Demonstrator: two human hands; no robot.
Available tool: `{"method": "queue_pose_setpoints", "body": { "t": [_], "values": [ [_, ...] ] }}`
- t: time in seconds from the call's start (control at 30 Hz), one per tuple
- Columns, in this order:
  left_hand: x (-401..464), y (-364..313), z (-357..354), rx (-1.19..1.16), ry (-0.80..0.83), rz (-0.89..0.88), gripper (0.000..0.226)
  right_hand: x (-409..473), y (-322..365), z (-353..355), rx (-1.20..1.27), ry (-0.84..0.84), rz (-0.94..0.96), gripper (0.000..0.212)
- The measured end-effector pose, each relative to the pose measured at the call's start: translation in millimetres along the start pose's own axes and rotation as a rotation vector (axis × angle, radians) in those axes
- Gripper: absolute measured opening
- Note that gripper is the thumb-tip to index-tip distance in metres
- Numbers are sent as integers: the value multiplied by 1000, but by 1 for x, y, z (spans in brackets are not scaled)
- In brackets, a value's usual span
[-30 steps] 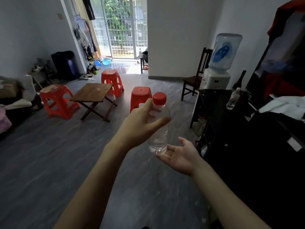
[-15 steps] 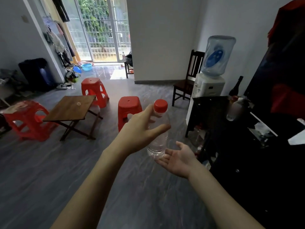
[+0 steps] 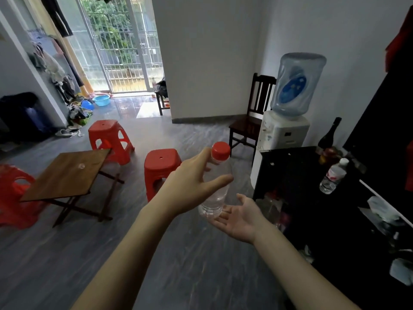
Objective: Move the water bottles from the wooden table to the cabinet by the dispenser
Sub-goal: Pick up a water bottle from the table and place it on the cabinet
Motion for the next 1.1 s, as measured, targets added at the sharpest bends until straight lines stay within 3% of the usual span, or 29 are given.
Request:
{"method": "queue_pose_setpoints", "body": {
  "t": [0.3, 0.53, 0.87, 1.1],
  "values": [
    [124, 51, 2, -1, -19, 9, 67, 89, 94, -25, 17, -35, -22, 78],
    [218, 101, -8, -21, 57, -31, 54, 159, 159, -26, 84, -75, 15, 76],
    [394, 158, -1, -15, 167, -200, 51, 277, 294, -55, 158, -179, 164, 75],
    [484, 171, -51, -246, 303, -310, 48, 296, 350, -7, 408, -335, 306, 69]
  ]
}}
Point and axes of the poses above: each hand's wrist, its own x-axis towards the middle knuckle, its own z-axis out of the back of the hand, y = z × x, the point moved 8 cm from there along x, towards the middle knuckle, and after that the axes turned 3 degrees about y, right-handed, at the moved point
